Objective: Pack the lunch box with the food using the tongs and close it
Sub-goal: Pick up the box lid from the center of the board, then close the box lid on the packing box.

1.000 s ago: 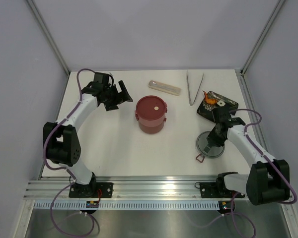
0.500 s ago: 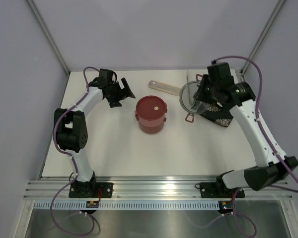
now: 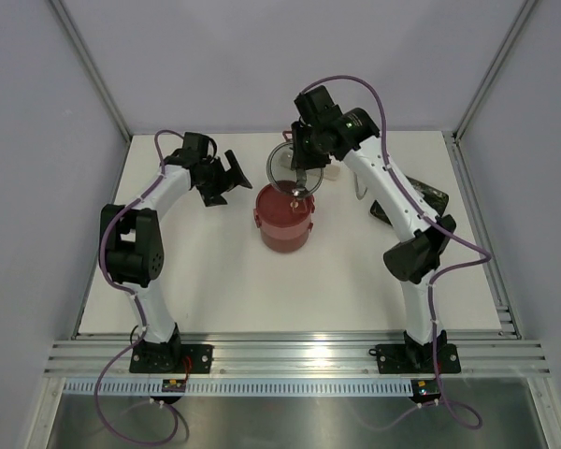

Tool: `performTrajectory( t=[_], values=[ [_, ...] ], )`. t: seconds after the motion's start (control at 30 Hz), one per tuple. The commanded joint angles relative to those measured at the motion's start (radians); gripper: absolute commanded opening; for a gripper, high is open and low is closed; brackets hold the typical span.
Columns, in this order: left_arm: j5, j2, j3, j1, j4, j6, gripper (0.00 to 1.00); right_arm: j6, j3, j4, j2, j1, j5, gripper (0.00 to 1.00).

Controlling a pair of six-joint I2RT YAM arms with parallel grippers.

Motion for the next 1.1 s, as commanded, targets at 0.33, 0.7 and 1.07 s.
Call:
performTrajectory(
  t=[0.33,0.7,1.07],
  values=[
    [0.03,-0.026,-0.047,0.006,0.006,0.031,0.99,-0.044,0.019,-0.098,0.051,0.073,-0.066,0.0],
    [0.027,-0.029,-0.065,0.006,0.004,0.036,0.99,-0.036,0.128,-0.153,0.192,0.093,-0.039,0.0],
    [0.028,-0.018,-0.067,0.006,0.007,0.033,0.99,-0.029,0.092,-0.15,0.174,0.115,0.001,0.0]
  ],
)
